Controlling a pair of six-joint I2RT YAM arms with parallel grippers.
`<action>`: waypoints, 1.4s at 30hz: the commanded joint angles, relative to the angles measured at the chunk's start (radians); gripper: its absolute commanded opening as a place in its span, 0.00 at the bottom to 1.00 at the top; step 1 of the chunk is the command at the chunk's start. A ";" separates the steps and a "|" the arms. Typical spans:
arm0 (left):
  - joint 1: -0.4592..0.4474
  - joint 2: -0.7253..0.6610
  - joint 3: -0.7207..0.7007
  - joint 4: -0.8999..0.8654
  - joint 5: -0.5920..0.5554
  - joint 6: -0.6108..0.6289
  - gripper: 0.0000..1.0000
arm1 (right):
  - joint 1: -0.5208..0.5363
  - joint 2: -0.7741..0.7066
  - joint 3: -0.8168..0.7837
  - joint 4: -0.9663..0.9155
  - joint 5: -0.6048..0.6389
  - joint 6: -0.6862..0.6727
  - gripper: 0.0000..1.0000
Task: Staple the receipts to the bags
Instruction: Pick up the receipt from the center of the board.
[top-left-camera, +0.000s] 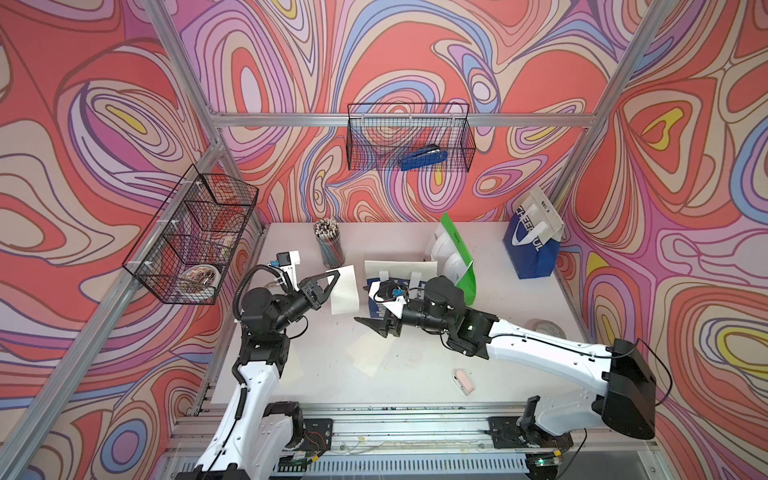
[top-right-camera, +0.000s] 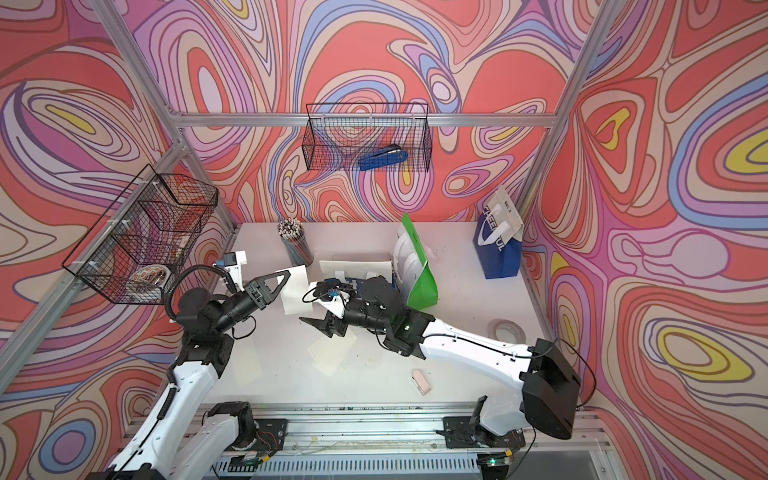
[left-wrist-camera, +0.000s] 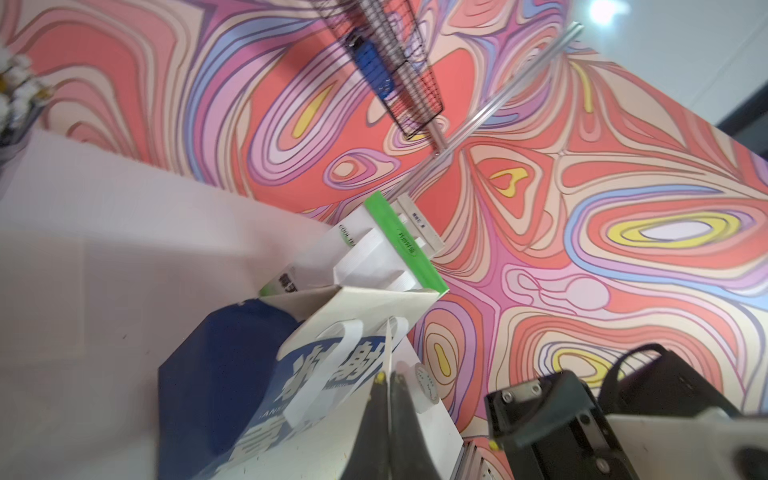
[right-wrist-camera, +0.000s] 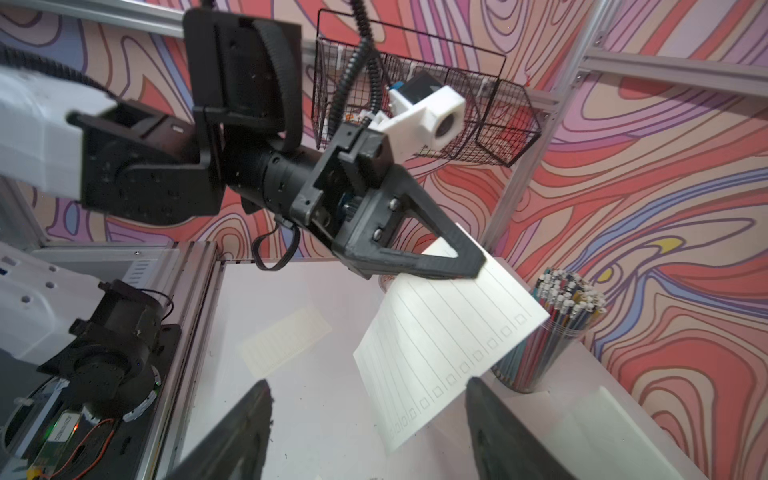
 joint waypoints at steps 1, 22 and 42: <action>-0.030 0.013 -0.050 0.530 0.091 -0.112 0.00 | -0.038 -0.042 -0.039 0.021 0.041 0.080 0.79; -0.320 0.225 0.119 0.698 0.191 -0.029 0.00 | -0.148 0.016 -0.152 0.461 -0.417 0.502 0.24; -0.220 0.133 0.160 -0.146 -0.054 0.691 1.00 | -0.209 0.111 -0.199 0.319 -0.196 0.579 0.00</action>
